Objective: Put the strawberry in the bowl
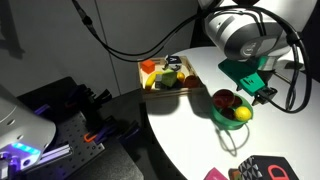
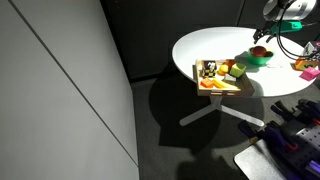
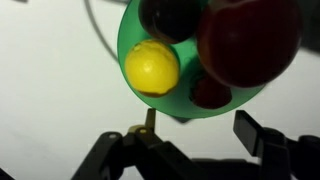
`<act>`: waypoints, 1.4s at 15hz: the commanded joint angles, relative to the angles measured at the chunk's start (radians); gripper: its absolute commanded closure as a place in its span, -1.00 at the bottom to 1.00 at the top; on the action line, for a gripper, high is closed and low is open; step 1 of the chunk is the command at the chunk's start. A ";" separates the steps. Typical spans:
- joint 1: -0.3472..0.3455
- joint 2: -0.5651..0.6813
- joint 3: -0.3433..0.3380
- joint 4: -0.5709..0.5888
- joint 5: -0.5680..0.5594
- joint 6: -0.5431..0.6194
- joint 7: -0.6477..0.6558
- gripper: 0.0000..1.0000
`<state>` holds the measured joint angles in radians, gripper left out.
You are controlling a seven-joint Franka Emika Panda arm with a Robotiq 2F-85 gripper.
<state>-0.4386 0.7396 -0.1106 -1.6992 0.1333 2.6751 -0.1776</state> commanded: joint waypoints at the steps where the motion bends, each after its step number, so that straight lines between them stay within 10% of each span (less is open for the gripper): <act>1: -0.016 -0.022 0.007 0.002 0.012 -0.018 0.000 -1.00; 21: -0.001 -0.309 -0.076 -0.101 -0.079 -0.515 -0.118 -1.00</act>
<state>-0.4605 0.5122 -0.1676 -1.7281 0.0808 2.1738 -0.2656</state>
